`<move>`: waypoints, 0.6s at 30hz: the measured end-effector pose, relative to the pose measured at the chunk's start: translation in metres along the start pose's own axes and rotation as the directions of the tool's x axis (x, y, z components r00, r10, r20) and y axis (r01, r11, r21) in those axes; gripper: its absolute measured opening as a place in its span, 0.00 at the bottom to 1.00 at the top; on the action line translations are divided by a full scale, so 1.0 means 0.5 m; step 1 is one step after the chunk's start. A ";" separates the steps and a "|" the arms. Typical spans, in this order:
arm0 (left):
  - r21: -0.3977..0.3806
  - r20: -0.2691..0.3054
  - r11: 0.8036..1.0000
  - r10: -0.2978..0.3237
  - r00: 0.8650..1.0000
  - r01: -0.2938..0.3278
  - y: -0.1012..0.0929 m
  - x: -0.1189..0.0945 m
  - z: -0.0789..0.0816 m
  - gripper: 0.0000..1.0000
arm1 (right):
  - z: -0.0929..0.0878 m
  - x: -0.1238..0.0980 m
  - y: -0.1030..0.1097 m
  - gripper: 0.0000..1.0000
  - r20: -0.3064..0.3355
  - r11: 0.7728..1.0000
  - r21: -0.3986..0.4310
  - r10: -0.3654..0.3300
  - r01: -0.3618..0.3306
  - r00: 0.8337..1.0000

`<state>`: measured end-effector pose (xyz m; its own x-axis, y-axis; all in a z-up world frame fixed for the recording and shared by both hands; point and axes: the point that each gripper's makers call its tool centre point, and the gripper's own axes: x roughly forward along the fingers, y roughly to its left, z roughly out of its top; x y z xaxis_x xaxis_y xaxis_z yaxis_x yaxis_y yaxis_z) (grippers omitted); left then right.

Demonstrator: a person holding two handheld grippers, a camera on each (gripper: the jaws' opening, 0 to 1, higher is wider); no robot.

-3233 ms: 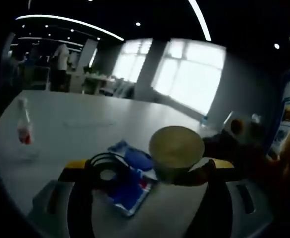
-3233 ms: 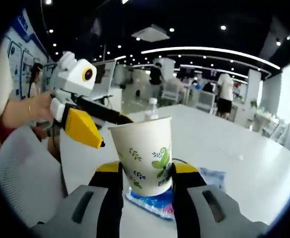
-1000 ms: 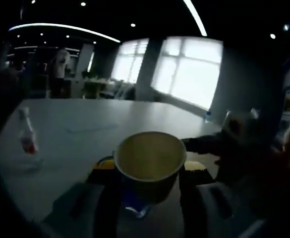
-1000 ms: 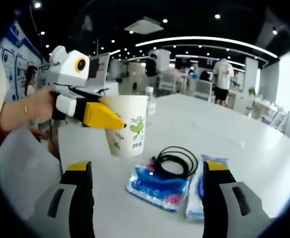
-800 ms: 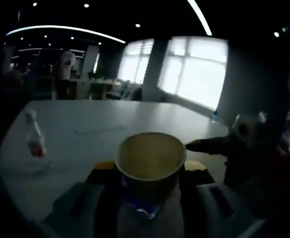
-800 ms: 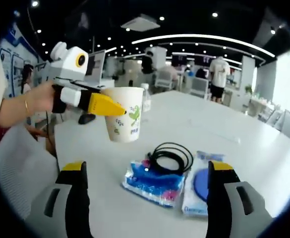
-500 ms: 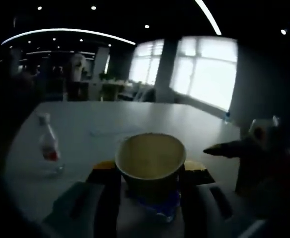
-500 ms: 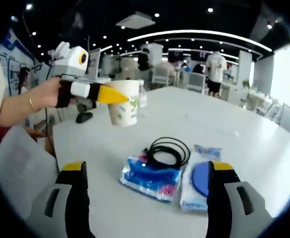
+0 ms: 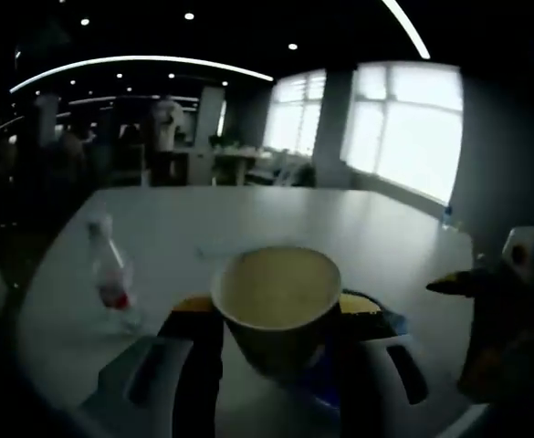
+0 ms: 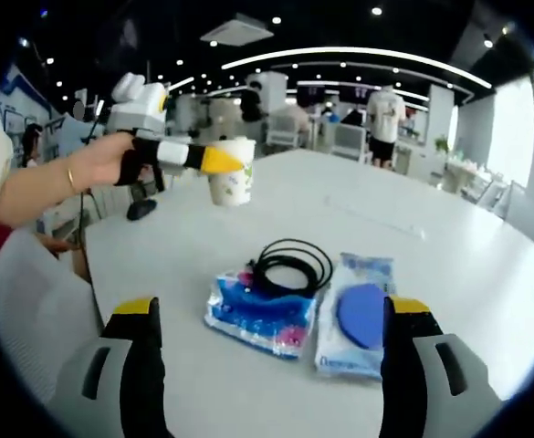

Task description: Arrange the tabletop items into an orderly group along one side of the table until the central work area is clear of visible clutter.

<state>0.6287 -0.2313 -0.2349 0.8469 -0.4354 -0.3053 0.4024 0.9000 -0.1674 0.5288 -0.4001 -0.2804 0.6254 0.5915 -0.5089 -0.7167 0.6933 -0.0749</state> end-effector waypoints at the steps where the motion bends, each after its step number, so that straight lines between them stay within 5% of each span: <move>1: 0.002 -0.001 1.000 0.008 1.000 -0.008 0.006 0.005 -0.001 0.43 | -0.002 -0.001 -0.002 0.99 -0.005 1.000 -0.002 -0.004 0.004 1.000; 18: 0.041 0.013 0.988 0.148 0.989 -0.149 0.116 0.087 -0.013 0.43 | -0.024 0.002 -0.018 0.99 -0.048 1.000 0.018 -0.020 0.020 0.999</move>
<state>0.6864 -0.1983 -0.2637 0.9016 -0.2968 -0.3147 0.2859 0.9548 -0.0815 0.5320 -0.4107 -0.2907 0.6238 0.5576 -0.5477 -0.6982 0.7125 -0.0698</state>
